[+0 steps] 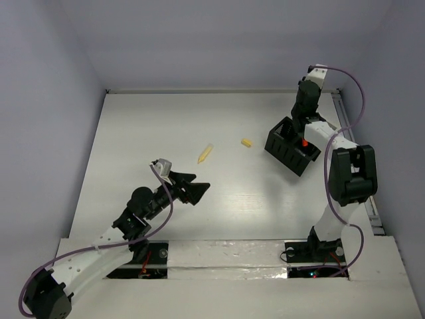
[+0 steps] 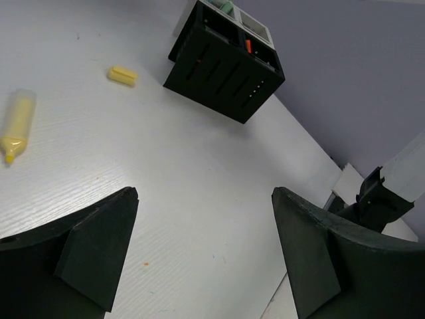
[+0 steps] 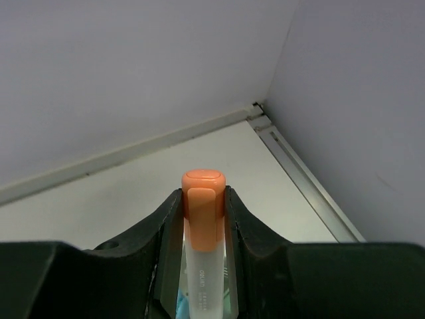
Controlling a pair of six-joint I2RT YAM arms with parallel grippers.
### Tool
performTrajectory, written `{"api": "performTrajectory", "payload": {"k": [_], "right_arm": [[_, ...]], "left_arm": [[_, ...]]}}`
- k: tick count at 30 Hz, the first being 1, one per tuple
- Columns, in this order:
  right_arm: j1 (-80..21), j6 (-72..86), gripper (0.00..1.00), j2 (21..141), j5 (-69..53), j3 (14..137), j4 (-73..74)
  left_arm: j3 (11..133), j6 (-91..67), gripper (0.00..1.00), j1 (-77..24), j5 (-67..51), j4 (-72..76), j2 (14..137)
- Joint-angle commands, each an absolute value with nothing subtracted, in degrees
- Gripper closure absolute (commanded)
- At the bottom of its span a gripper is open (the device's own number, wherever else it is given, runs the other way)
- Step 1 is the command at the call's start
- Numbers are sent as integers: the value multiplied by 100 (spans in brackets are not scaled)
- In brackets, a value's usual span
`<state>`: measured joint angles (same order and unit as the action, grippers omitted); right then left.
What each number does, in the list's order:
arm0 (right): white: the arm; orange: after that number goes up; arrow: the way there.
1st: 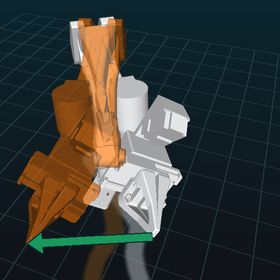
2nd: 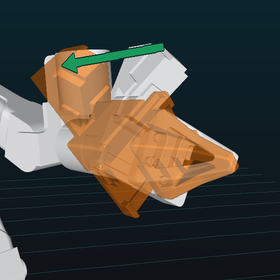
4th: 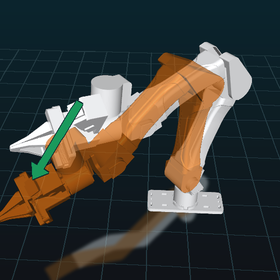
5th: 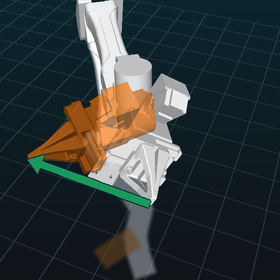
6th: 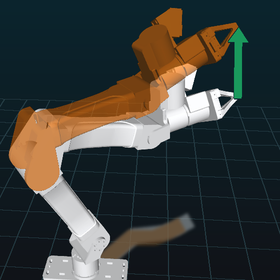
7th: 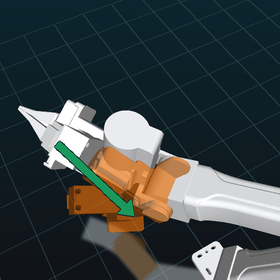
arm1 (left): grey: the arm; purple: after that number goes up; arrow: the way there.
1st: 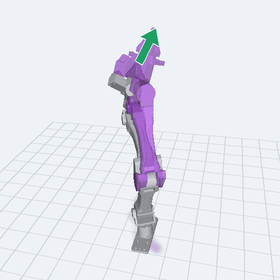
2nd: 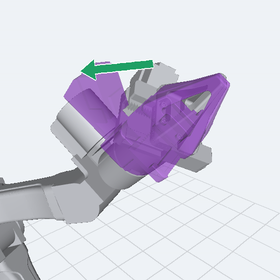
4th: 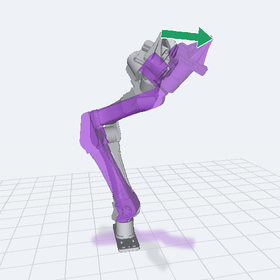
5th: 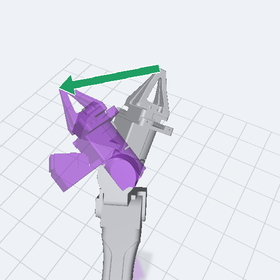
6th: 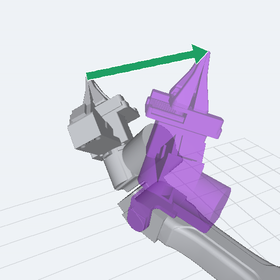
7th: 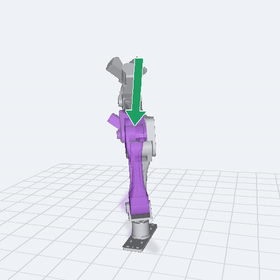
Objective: Sort the stationery into containers
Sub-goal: Place the pen in the storage box.
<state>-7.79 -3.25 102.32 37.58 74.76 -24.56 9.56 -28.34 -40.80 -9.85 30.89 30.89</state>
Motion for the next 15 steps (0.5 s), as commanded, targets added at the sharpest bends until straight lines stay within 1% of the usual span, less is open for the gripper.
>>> {"api": "performTrajectory", "payload": {"k": [1,6,7,8,10,11,13,14,15], "right_arm": [[-747,-738,100,10239,4052,7664,-2979],[-694,-589,100,10231,4061,7358,-2927],[-694,-528,97,10213,4026,7278,-2909],[-694,-432,89,10187,4008,7208,-2918],[-694,-317,81,10090,3938,7050,-2848],[-694,-212,74,10055,3911,7005,-2830],[-694,-132,69,9976,3850,6944,-2760],[-694,-80,62,9941,3858,6943,-2742],[-694,-44,58,9914,3850,6943,-2681]], "left_arm": [[861,-2769,20,-4104,-695,2997,2918],[879,-2795,15,-4104,-545,2944,2892],[870,-2795,13,-4104,-536,2944,2892],[879,-2812,12,-4104,-501,2936,2892],[870,-2813,11,-4104,-483,2909,2892],[870,-2813,10,-4104,-449,2918,2883],[870,-2821,10,-4104,-422,2909,2892],[870,-2821,10,-4104,-422,2909,2883],[879,-2821,10,-4104,-413,2909,2874]]}}
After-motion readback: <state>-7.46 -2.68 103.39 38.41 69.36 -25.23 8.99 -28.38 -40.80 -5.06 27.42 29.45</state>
